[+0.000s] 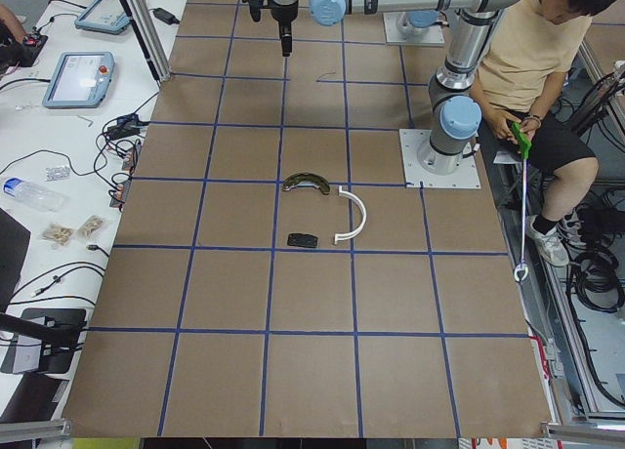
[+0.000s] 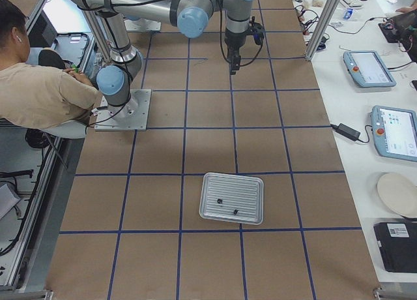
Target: Place bearing gear from tray to pile
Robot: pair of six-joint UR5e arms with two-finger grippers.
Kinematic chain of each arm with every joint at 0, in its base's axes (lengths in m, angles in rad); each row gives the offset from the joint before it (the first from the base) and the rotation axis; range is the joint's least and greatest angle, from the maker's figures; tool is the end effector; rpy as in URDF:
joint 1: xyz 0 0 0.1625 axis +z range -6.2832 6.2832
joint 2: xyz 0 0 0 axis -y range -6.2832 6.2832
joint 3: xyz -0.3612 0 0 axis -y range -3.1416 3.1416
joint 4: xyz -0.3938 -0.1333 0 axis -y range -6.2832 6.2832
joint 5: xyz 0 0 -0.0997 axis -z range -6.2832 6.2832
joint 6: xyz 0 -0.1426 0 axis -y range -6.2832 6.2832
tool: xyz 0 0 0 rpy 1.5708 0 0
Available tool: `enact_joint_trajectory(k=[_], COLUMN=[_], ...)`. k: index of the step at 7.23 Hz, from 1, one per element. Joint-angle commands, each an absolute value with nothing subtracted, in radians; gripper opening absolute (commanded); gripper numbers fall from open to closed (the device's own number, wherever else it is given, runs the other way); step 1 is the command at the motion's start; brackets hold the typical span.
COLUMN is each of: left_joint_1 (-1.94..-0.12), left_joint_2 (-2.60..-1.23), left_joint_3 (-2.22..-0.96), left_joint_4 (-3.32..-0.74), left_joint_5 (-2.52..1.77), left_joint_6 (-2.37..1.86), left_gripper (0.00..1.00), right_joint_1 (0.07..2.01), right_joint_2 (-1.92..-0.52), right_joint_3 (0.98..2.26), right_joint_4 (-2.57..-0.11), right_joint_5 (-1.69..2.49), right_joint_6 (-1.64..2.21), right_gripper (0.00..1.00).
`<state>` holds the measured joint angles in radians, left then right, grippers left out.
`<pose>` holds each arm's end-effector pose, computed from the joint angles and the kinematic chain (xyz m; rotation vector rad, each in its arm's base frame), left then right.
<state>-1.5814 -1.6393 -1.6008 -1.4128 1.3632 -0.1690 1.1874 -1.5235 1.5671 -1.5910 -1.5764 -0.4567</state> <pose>-0.1682 -0.5227 0.3508 0.2227 -2.9205 0.0594 -0.0667 -0.5196 0.3612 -0.1151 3.1348 0.0371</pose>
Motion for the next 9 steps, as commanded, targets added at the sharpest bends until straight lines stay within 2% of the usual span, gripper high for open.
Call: enact_joint_trajectory(k=[1, 4, 6, 8, 9], left_joint_1=[-1.580, -1.580, -1.582, -1.582, -1.582], left_joint_2=[-1.640, -1.646, -1.632, -1.631, -1.632], left_joint_3=[-1.598, -1.586, -1.600, -1.600, -1.600], left_joint_4=[-1.399, -1.361, -1.364, -1.364, -1.364], left_joint_5=[1.367, 1.507, 1.535, 1.536, 1.536], left_joint_6=[-0.146, -0.034, -0.034, -0.034, -0.034], left_gripper=[1.00, 1.00, 1.00, 1.00, 1.00], right_joint_1=[0.986, 0.726, 0.658, 0.644, 0.646], right_joint_2=[-1.435, -1.227, -1.085, -1.014, -0.999], right_joint_3=[1.571, 1.569, 1.569, 1.566, 1.568], right_joint_4=[-1.687, -1.929, -2.127, -2.161, -2.172], right_joint_5=[-1.583, -1.575, -1.589, -1.617, -1.637], right_joint_6=[-0.569, -0.775, -0.836, -0.839, -0.854], right_gripper=[1.00, 1.00, 1.00, 1.00, 0.93])
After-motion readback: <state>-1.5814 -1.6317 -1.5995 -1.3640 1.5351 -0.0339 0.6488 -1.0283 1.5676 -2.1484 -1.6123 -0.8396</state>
